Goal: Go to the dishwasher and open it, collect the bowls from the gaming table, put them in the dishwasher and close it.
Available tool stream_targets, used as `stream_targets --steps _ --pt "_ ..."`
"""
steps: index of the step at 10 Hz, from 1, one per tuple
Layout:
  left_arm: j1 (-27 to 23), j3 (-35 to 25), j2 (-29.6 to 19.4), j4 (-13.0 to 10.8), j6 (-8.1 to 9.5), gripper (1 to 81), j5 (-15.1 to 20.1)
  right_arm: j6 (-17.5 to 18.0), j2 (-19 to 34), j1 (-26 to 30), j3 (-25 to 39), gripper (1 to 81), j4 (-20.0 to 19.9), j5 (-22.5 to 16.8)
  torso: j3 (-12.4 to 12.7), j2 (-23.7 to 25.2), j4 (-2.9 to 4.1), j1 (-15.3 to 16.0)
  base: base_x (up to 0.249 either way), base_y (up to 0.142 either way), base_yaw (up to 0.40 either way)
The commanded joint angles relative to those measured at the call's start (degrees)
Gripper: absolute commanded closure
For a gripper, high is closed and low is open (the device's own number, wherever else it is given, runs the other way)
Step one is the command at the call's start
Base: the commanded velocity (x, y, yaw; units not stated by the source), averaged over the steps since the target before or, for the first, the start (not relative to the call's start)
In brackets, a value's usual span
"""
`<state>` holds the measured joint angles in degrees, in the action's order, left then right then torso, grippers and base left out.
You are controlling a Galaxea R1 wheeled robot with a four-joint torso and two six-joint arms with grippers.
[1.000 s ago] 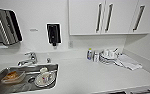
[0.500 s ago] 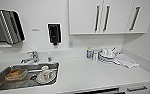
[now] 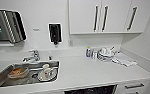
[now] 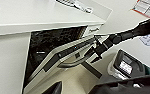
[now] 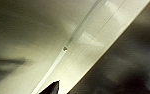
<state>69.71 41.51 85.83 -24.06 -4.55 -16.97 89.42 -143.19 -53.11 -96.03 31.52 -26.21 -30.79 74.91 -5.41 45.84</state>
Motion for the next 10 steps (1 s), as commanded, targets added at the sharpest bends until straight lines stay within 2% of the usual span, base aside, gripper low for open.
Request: stream_targets --steps 1,8,10 --pt "-3.22 -1.43 -2.59 -1.16 -0.29 1.0 0.63 -2.49 -1.25 2.26 1.20 1.0 1.17 -7.54 0.00 0.00 0.00 0.00 -0.073 0.000 0.000" --pt "-3.30 -1.43 -1.36 -1.25 -0.46 1.0 0.97 -2.32 -5.20 -2.21 -3.01 1.0 3.37 -4.91 -0.04 -0.02 0.00 0.06 -0.074 0.000 0.000" --pt "-2.95 -1.17 -0.92 -1.25 -0.64 1.0 1.06 -2.23 -8.97 -4.59 -7.84 1.0 4.86 -3.15 -0.06 -0.02 0.00 0.09 -0.073 0.000 0.000"
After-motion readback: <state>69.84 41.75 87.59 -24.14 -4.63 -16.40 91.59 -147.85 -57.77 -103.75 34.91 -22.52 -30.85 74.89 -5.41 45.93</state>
